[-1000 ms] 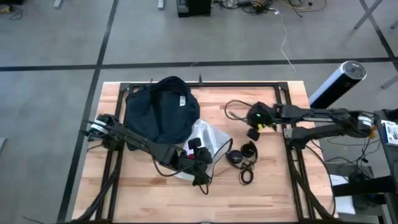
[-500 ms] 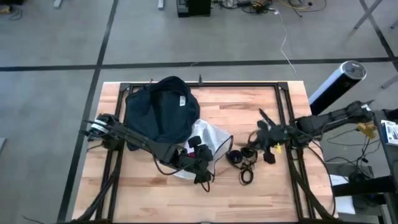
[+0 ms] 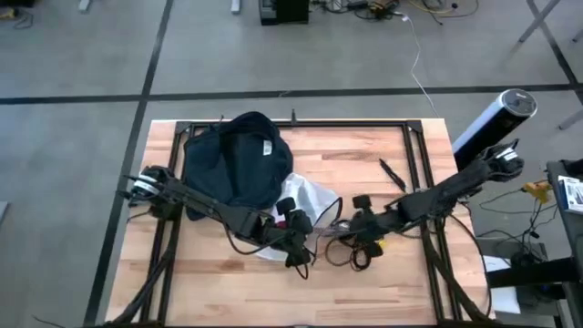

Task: Unpack backpack
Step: Put the black paper from the white zipper pouch

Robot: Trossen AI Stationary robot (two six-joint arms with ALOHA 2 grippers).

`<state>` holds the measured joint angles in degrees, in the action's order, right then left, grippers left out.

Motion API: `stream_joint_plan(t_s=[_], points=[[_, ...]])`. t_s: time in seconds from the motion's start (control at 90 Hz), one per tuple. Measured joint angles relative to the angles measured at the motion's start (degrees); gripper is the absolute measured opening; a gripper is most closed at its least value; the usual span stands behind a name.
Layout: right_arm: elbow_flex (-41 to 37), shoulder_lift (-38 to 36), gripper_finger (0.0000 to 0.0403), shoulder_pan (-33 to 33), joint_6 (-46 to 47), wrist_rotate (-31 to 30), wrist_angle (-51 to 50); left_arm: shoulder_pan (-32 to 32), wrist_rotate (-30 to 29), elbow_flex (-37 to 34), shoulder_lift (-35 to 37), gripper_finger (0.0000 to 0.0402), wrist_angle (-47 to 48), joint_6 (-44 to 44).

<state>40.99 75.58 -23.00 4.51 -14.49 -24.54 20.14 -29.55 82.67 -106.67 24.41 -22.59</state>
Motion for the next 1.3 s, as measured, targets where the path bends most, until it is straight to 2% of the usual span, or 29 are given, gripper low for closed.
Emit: stream_joint_plan(t_s=[0.2, 0.367, 0.5, 0.6, 0.733, 0.933, 1.011, 1.133, 1.3], points=[[7.81, 8.79, 0.0, 0.0, -15.58, -7.84, 2.46, 0.07, 0.04, 0.0, 0.0, 0.0, 0.06, 0.17], [9.36, 13.96, 0.0, 0.06, -34.98, -8.11, 14.28, 0.14, 0.31, 0.02, 0.0, 0.0, 0.09, 0.95], [9.36, 18.45, 0.0, 1.64, -44.8, -8.23, 22.55, 0.28, 0.36, 0.02, 0.0, 0.0, 0.15, 1.05], [9.37, 21.13, 0.0, 3.06, -46.56, -10.85, 27.43, 0.44, 0.32, 0.02, 0.0, 0.0, 0.15, 1.09], [9.38, 23.08, 0.0, 4.3, -47.62, -19.73, 30.31, 0.55, 0.21, 0.01, 0.0, 0.0, 0.1, 1.36], [9.38, 22.81, 0.0012, 4.23, -45.98, -20.04, 30.43, 0.55, 0.21, 0.02, 0.0, 0.0, 0.08, 1.52], [9.38, 22.77, 0.0037, 4.07, -45.36, -20.03, 30.47, 0.55, 0.21, 0.02, 0.0, 0.0, 0.08, 2.01], [9.38, 22.72, 0.01, 4.17, -43.95, -20.28, 30.45, 0.55, 0.14, 0.02, 0.02, 0.0, -0.01, 2.08], [9.36, 20.49, 0.018, 3.0, -43.33, -24.2, 29.41, 0.55, -0.03, 0.07, 0.06, 0.0, -0.23, 2.13]])
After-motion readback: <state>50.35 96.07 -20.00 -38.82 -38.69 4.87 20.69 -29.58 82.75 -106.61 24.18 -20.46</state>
